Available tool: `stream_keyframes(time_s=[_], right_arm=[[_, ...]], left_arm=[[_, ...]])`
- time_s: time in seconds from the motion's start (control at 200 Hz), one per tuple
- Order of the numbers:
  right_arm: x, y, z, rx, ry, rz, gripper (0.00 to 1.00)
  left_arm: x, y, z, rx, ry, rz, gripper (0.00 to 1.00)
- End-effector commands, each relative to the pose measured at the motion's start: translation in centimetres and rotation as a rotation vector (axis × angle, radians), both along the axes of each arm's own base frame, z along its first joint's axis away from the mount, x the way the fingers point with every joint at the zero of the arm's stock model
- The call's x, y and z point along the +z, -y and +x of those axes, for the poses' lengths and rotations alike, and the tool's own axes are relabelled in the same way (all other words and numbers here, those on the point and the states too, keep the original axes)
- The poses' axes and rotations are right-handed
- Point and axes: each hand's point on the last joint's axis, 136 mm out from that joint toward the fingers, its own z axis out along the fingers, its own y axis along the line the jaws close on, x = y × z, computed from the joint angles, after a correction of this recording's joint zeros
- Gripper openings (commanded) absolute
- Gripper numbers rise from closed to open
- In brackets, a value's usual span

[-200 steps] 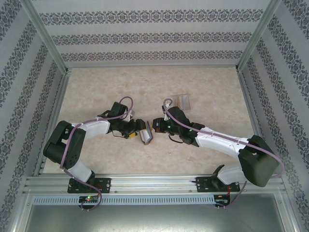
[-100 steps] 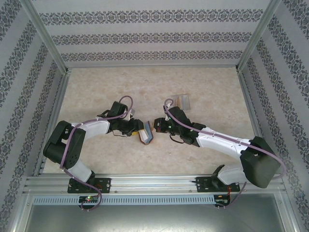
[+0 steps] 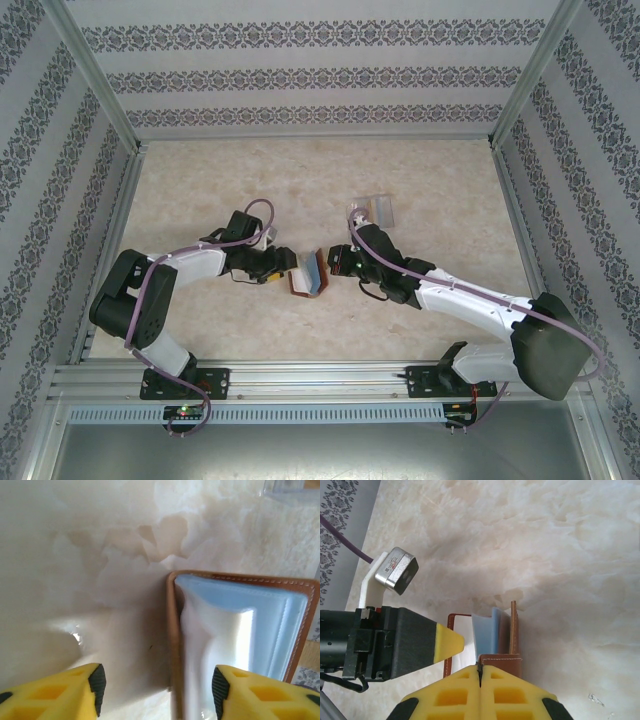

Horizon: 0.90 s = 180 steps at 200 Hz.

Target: Put the credit cards into the card holder

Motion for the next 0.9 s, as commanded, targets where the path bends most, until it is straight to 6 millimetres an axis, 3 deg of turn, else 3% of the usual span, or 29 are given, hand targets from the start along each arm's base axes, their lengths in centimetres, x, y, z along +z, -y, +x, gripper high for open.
stream_keyframes(time_s=[0.0, 0.155, 0.23, 0.315, 0.694, 0.894], right_arm=[[-1.0, 1.0, 0.3, -0.03, 0.003, -0.04, 0.0], [-1.5, 1.1, 0.2, -0.032, -0.002, -0.041, 0.0], [-1.4, 1.0, 0.2, -0.03, -0.001, -0.04, 0.0], [-0.9, 0.7, 0.3, -0.026, 0.002, -0.024, 0.0], [2.1, -1.2, 0.3, 0.015, 0.037, 0.03, 0.0], [2.0, -1.7, 0.3, 0.018, 0.024, 0.039, 0.0]], left_arm=[[0.9, 0.0, 0.0, -0.002, 0.034, -0.041, 0.71], [2.7, -0.4, 0.1, 0.048, 0.099, -0.1, 0.76], [3.9, -0.1, 0.4, 0.055, 0.132, -0.145, 0.86], [4.7, 0.3, 0.6, 0.052, 0.142, -0.18, 0.9], [3.4, 1.7, 1.1, 0.025, 0.084, -0.202, 0.94], [3.1, 2.2, 1.2, 0.009, 0.077, -0.193, 0.9]])
